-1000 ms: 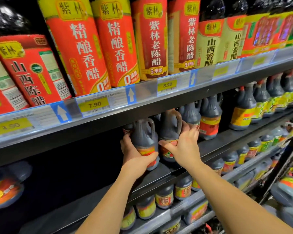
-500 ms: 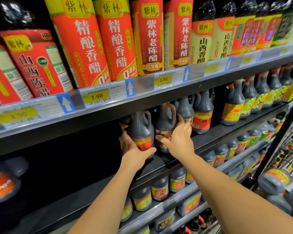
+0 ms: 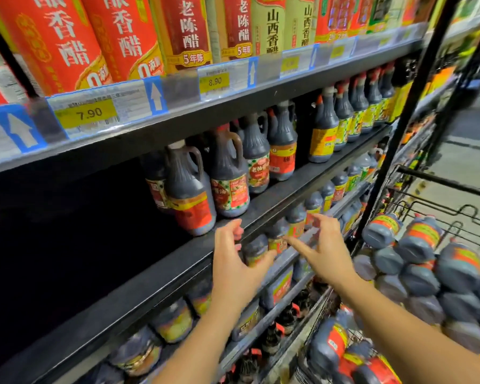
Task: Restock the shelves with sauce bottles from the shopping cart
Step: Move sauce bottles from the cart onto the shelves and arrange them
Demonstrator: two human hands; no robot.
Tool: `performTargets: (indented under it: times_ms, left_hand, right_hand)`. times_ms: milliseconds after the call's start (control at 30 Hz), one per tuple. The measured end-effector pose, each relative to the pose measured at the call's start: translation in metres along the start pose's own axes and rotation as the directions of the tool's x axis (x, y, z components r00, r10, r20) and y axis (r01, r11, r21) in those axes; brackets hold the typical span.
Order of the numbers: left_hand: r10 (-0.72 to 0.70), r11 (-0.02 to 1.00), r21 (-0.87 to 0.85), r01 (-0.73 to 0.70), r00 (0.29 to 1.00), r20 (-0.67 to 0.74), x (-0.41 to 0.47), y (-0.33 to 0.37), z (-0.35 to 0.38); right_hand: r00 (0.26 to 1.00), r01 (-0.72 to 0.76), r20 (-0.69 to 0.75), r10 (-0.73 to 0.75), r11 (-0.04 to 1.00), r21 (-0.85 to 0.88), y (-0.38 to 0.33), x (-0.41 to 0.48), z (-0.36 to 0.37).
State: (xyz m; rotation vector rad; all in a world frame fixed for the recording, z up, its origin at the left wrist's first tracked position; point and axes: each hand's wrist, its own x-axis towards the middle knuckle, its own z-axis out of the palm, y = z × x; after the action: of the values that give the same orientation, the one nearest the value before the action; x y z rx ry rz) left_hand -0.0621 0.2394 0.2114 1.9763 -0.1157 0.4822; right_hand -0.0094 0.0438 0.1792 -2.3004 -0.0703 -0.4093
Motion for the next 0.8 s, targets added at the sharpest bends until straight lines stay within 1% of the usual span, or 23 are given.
performTargets:
  times_ms: [100, 200, 300, 433, 533, 600, 667, 733, 800]
  left_hand:
    - [-0.009, 1.0, -0.014, 0.012, 0.989, 0.144, -0.01, -0.006, 0.041]
    - [-0.039, 0.999, 0.026, 0.032, 0.952, 0.305, -0.02, -0.016, 0.087]
    - [-0.112, 0.994, 0.044, 0.103, 0.893, 0.435, -0.033, -0.032, 0.137]
    - [-0.239, 0.969, 0.191, 0.155, 0.777, 0.582, -0.056, -0.063, 0.206]
    - [-0.357, 0.928, 0.325, 0.185, 0.696, 0.623, -0.075, -0.087, 0.254]
    - [-0.436, 0.888, 0.42, 0.186, 0.63, 0.643, -0.086, -0.102, 0.279]
    - [-0.498, 0.857, 0.474, 0.204, 0.564, 0.659, -0.097, -0.12, 0.307]
    - [-0.538, 0.826, 0.527, 0.2, 0.557, 0.633, -0.107, -0.137, 0.331]
    - [-0.579, 0.778, 0.607, 0.164, 0.56, 0.592, -0.117, -0.148, 0.35]
  right_hand:
    - [0.993, -0.116, -0.002, 0.116, 0.992, -0.042, 0.042, -0.025, -0.016]
    - [0.966, -0.258, -0.015, 0.258, 0.963, -0.072, 0.092, -0.052, -0.031]
    - [0.904, -0.425, 0.02, 0.427, 0.902, -0.072, 0.146, -0.081, -0.042]
    - [0.796, -0.593, 0.066, 0.602, 0.797, -0.113, 0.214, -0.123, -0.048]
    - [0.69, -0.707, 0.106, 0.716, 0.698, -0.113, 0.257, -0.145, -0.049]
    - [0.649, -0.745, 0.116, 0.752, 0.659, -0.1, 0.278, -0.156, -0.045]
    - [0.612, -0.771, 0.133, 0.78, 0.625, -0.119, 0.304, -0.164, -0.036]
    - [0.556, -0.798, 0.192, 0.809, 0.584, -0.151, 0.327, -0.171, -0.025]
    - [0.469, -0.847, 0.249, 0.848, 0.511, -0.145, 0.346, -0.178, -0.013]
